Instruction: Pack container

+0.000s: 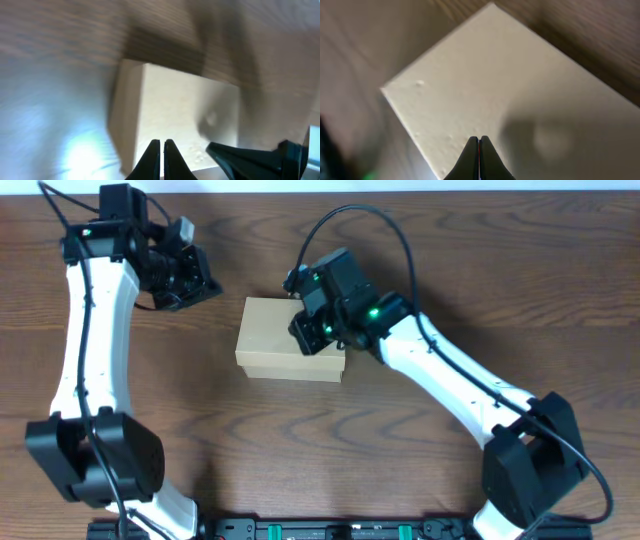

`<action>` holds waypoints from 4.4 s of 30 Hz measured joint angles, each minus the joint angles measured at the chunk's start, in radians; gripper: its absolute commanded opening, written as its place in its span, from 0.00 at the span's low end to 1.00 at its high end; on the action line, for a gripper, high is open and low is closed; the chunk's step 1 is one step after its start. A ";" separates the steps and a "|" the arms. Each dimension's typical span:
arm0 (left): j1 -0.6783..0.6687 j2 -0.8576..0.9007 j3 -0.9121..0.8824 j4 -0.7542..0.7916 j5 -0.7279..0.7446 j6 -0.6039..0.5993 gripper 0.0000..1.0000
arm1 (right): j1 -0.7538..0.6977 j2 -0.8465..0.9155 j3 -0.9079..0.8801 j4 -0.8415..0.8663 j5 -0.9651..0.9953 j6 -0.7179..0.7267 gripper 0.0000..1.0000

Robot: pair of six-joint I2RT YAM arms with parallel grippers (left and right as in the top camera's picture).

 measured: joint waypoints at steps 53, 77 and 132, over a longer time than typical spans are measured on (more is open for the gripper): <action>0.000 -0.145 -0.021 -0.211 -0.233 -0.035 0.95 | -0.048 -0.322 -0.013 -0.277 0.127 -0.148 0.99; 0.001 -1.314 -1.062 0.330 -0.026 -0.023 0.95 | -0.267 -1.353 -0.684 -0.255 0.075 -0.250 0.99; 0.001 -1.788 -1.568 0.475 -0.410 0.362 0.95 | -0.267 -1.375 -0.698 -0.379 0.074 -0.233 0.99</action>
